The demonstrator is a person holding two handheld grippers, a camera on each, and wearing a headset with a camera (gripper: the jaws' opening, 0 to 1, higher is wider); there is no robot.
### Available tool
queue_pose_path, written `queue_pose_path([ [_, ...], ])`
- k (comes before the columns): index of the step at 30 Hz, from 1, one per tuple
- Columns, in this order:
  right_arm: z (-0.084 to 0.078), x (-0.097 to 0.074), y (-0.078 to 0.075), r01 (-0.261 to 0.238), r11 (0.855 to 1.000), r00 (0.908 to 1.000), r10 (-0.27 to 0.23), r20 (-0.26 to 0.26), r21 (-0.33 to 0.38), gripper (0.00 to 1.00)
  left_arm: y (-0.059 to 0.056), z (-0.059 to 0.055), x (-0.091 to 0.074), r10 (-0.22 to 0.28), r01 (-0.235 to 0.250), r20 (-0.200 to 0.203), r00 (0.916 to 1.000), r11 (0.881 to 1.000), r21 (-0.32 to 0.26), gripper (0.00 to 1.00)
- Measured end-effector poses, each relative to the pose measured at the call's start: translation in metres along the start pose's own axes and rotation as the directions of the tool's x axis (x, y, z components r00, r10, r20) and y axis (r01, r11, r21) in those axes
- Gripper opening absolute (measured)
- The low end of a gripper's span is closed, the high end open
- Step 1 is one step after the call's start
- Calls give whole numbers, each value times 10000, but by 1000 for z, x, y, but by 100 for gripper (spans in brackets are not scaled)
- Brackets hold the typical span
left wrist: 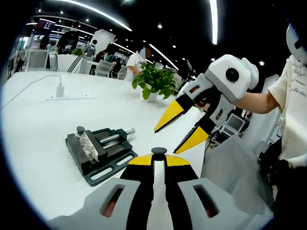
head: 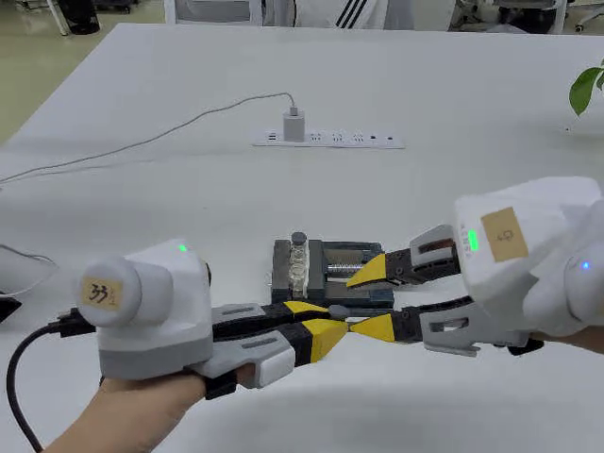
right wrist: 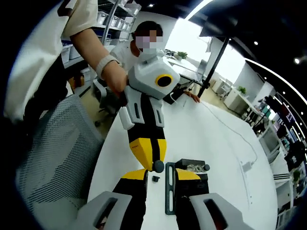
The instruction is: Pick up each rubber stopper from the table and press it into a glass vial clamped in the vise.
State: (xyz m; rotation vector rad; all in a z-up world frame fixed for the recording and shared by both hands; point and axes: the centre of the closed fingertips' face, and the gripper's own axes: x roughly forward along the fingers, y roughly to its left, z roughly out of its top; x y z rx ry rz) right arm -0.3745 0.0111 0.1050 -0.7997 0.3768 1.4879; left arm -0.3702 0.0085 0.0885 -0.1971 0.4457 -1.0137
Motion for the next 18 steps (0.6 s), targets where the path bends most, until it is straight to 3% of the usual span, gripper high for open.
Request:
queue_pose_path([
  [3,2,-2,3,-515,9964,9987,515,9,672,20,-3,-7,0,-95,126,-484,9988,9978,645,4],
  [5,5,-2,5,-922,9932,9957,919,77,713,21,-7,-11,1,-240,319,-747,9969,9938,1065,4],
  [7,4,-2,11,-1330,9881,9907,1347,-168,778,21,-10,-15,1,-317,473,-1028,9942,9870,1534,4],
  [10,-1,1,22,-1812,9813,9806,1853,-636,656,21,-16,-15,2,-424,652,-1178,9921,9783,1966,4],
  [14,-2,5,33,-2328,9694,9676,2389,-819,780,18,-23,-15,2,-539,883,-1380,9890,9624,2568,4],
  [18,-4,9,37,-2504,9650,9610,2575,-1012,774,15,-26,-13,1,-609,1004,-1428,9879,9524,2879,4],
])
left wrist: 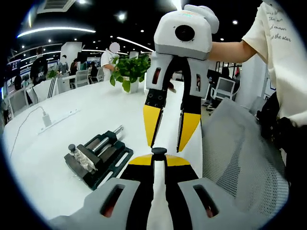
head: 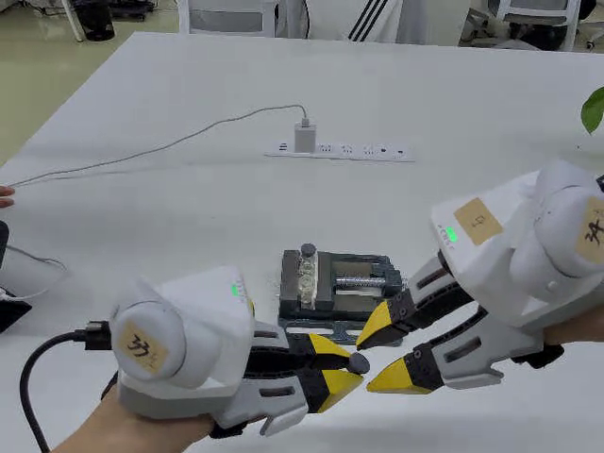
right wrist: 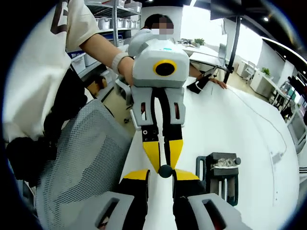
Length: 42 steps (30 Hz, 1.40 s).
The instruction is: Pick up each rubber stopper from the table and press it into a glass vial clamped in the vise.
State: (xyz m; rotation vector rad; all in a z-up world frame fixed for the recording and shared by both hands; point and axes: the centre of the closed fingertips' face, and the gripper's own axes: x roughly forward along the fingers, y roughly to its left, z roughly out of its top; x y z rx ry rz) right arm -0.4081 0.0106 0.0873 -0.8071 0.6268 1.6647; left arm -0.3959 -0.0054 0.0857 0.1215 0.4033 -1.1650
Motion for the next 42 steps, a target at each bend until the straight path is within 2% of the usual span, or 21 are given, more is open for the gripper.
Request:
queue_pose_path([
  [2,0,0,-1,-32,10000,10000,32,3,-2,13,0,-3,-1,-29,33,-128,9999,9995,323,4],
  [12,-2,2,0,-162,9998,9997,160,-204,-140,11,1,-2,-3,-102,104,-53,9999,9992,384,4],
  [24,-4,-1,-2,-167,9993,9991,154,-401,-320,9,3,-4,-3,-158,159,-72,9998,9998,150,4],
  [33,-5,0,-4,-85,9990,9988,63,-494,-448,8,2,-4,-1,-142,146,-183,9997,9997,217,4],
  [42,-8,0,-3,-274,9986,9970,240,-734,-458,7,1,-6,1,-175,186,-280,9995,9990,409,4],
])
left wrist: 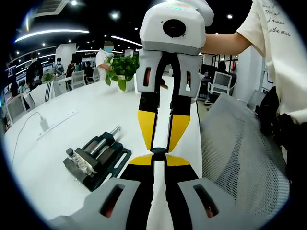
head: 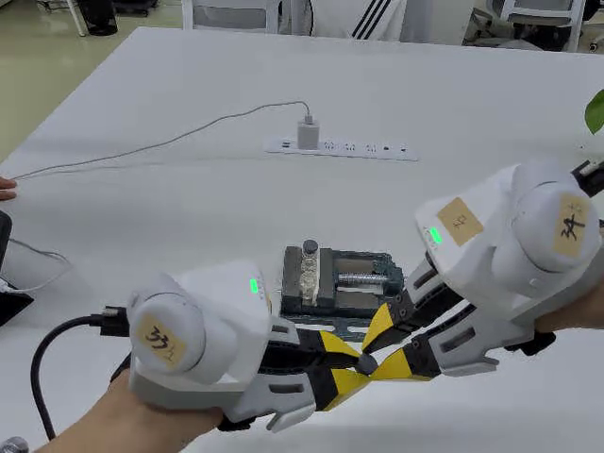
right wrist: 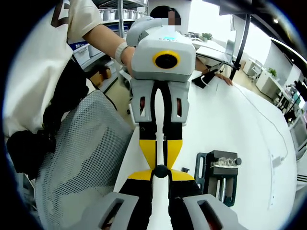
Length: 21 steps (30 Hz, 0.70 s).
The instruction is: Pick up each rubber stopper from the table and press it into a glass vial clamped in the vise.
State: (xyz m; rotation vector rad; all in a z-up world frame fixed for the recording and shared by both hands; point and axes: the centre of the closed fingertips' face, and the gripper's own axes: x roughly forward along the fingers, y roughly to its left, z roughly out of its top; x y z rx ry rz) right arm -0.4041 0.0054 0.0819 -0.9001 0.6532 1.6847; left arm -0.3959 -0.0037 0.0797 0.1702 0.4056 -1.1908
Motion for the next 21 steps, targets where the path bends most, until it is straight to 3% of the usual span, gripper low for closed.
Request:
queue_pose_path([
  [8,0,3,-4,-37,10000,9999,38,-93,20,6,6,-5,1,187,-186,37,9998,9997,-140,6],
  [14,-1,5,-11,86,10000,9997,-87,-248,-25,6,7,-15,1,458,-464,-177,9988,9984,-337,21],
  [21,-13,10,-15,-26,9999,9977,17,-678,-142,6,20,-26,-6,1420,-1436,-313,9894,9880,-567,48],
])
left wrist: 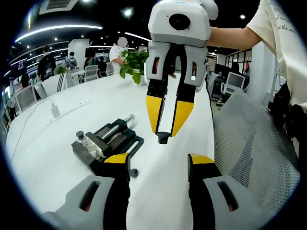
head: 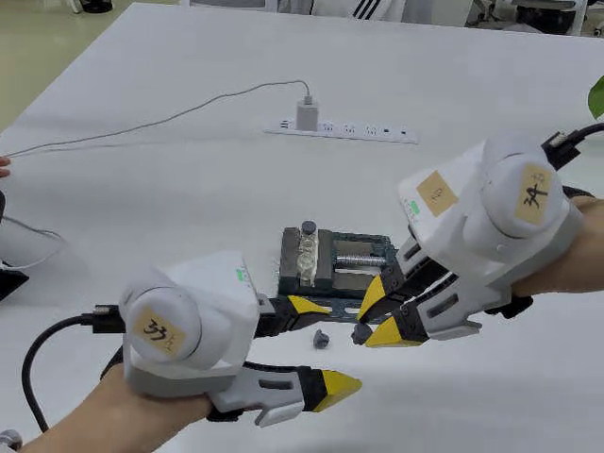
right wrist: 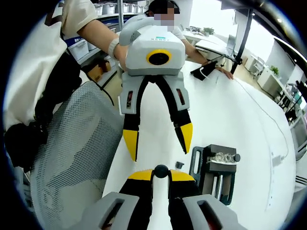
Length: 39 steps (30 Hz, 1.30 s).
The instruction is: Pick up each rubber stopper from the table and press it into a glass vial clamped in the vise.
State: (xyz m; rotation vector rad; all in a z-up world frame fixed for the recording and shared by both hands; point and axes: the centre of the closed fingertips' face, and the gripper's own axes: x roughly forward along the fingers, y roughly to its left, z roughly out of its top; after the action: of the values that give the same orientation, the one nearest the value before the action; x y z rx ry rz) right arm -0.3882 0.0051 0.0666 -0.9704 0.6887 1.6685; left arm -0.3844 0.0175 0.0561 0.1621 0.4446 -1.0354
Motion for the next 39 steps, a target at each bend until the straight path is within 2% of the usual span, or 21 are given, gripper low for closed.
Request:
queue_pose_path([
  [4,-3,2,-4,-39,10000,9999,39,-132,4,6,11,-8,-10,555,-556,-123,9984,9984,-107,61],
  [9,-11,8,-11,-128,9997,9982,117,-591,-196,6,25,-17,-23,1091,-1099,-341,9934,9937,-229,72],
  [12,-13,10,-16,-178,9996,9972,161,-724,-223,6,35,-23,-29,1477,-1490,-496,9878,9886,-235,86],
  [14,-14,12,-22,-196,9993,9962,170,-854,-308,6,40,-25,-32,1628,-1644,-571,9850,9861,-247,93],
  [17,-15,13,-31,-180,9991,9952,142,-969,-382,6,44,-29,-35,1671,-1698,-744,9831,9850,-307,99],
  [20,-16,11,-41,-123,9989,9939,73,-1098,-451,6,47,-34,-36,1597,-1639,-1038,9817,9859,-340,99],
  [27,-15,3,-76,78,9971,9907,-180,-1349,-755,6,56,-38,-34,1528,-1581,-1193,9810,9867,-363,99],
  [33,-14,3,-96,64,9911,9868,-278,-1594,-1331,6,62,-35,-30,1568,-1626,-1138,9811,9857,-437,99],
  [39,-7,7,-111,-194,9720,9849,-218,-1720,-2340,6,67,-34,-30,1752,-1817,-977,9797,9814,-618,99],
])
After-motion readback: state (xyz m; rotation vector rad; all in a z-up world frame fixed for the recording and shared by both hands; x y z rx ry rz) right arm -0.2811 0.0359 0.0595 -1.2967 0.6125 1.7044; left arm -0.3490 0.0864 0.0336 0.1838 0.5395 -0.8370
